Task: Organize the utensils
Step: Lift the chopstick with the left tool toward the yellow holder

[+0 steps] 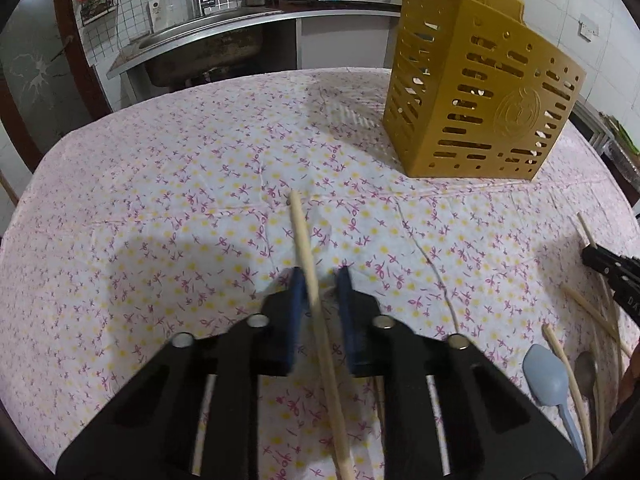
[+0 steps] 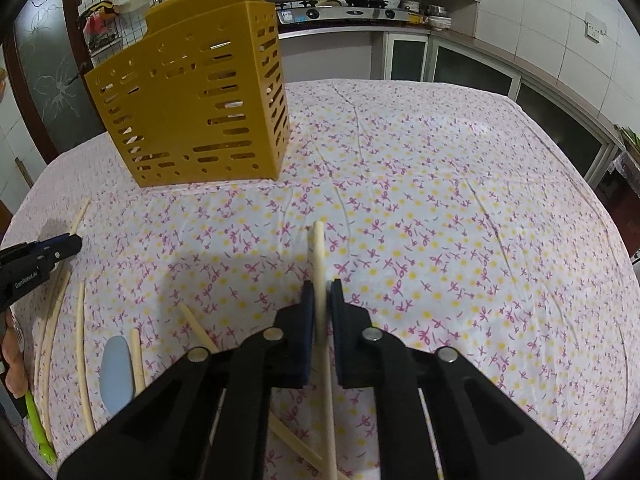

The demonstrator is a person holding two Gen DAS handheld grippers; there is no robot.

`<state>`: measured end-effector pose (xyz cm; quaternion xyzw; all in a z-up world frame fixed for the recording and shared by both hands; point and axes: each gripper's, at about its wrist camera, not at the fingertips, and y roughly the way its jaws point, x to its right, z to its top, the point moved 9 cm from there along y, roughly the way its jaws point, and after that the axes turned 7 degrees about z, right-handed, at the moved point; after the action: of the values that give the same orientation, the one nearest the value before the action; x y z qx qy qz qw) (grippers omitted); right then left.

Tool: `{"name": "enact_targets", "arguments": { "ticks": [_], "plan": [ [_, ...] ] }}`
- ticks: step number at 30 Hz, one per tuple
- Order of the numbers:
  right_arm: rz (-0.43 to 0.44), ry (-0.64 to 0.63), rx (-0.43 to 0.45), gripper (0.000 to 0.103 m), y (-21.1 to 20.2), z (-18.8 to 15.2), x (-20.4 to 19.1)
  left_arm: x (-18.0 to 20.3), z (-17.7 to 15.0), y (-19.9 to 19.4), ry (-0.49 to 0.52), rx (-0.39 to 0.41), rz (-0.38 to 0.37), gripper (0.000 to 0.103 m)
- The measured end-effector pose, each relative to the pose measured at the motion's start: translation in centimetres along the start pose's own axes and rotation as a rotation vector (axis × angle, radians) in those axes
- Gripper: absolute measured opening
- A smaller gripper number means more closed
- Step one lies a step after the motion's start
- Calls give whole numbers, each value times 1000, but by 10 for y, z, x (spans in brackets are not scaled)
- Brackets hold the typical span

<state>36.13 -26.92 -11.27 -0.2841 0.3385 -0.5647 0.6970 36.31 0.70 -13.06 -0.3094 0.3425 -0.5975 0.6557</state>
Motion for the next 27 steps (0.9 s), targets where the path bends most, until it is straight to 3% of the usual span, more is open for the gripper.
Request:
{"name": "enact_targets", "arguments": {
  "ticks": [9, 27],
  "plan": [
    [8, 10, 10, 6, -2, 2, 0, -4, 7, -2, -22, 4, -22, 4],
    [45, 44, 77, 6, -18, 13, 4, -11, 22, -35, -72, 110, -61, 4]
  ]
}}
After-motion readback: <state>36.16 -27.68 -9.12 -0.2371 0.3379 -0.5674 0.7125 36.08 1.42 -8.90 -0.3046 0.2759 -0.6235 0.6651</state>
